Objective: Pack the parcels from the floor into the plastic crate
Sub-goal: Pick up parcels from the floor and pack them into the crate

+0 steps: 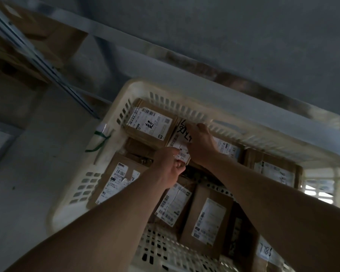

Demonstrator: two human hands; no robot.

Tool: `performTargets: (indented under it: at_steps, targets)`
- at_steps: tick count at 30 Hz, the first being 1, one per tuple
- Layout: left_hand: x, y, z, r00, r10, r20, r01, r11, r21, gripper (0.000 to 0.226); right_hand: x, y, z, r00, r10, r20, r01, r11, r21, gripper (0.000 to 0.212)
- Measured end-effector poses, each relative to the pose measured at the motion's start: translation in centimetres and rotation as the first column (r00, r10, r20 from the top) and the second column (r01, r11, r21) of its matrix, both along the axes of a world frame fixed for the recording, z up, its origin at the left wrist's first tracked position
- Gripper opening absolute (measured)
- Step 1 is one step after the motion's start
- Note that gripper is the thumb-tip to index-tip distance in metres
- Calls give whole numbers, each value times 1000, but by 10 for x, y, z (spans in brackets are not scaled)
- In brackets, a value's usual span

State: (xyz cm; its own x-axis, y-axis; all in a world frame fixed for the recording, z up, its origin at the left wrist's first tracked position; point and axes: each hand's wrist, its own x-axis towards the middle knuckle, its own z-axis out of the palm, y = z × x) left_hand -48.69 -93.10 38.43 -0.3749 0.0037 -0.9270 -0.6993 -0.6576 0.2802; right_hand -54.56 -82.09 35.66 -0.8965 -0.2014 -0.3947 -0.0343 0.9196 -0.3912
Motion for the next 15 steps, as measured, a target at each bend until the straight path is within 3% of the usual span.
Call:
performTargets:
  at_steps: [5,9,15]
  targets:
    - [5,-3,-1,999,-37,-3,37,999,-4,5,7,5,8,988,58,-145,-49,997,67,52]
    - [9,-6,8,993,-119,-21,118,993,-20,37,14,5,20,989,58,-135,-45,995,94,48]
    - [19,-12,31,977,-213,-16,209,969,-134,49,26,10,40,992,-74,-106,72,997,-26,48]
